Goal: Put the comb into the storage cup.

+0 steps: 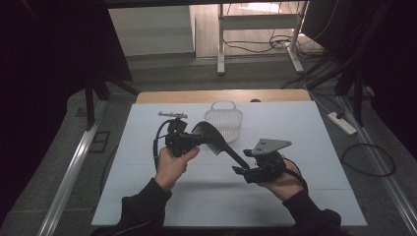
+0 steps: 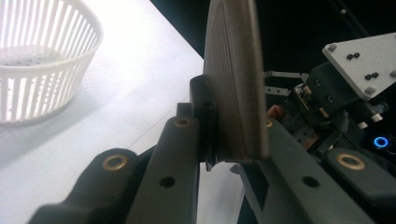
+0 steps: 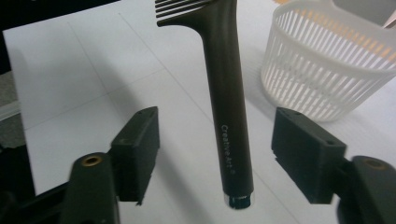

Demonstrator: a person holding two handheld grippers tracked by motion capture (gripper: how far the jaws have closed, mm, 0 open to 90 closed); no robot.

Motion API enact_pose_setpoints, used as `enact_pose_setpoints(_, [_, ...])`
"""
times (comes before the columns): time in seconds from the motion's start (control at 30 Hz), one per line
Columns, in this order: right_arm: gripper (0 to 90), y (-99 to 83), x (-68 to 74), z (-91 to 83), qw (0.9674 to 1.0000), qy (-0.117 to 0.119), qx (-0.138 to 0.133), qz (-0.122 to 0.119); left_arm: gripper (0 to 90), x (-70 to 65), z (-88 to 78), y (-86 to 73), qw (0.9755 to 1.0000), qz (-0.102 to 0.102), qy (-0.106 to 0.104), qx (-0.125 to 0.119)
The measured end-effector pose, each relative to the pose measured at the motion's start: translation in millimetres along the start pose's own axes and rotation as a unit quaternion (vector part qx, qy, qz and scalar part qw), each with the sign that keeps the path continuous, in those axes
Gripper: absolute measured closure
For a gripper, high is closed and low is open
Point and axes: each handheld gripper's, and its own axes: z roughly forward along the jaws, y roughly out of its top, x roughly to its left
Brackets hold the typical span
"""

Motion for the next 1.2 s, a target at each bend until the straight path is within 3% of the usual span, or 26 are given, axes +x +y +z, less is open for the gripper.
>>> enact_pose_setpoints(0.47, [21.9,-4.3,-3.7,-9.1,0.9992,0.023,0.008,0.031,86.9,-3.5,-4.0,2.4,0.9989,0.028,0.037,0.001])
enact_pose_setpoints(1.0, [8.2,-20.2,-4.5,-23.5,0.9991,0.02,0.016,0.034,86.9,-6.7,-10.1,9.6,0.9967,0.059,0.056,-0.003])
enact_pose_setpoints(1.2, [3.5,-28.7,-4.8,-29.7,0.9988,0.017,0.026,0.039,86.9,-8.8,-10.1,13.8,0.9948,0.079,0.065,0.0])
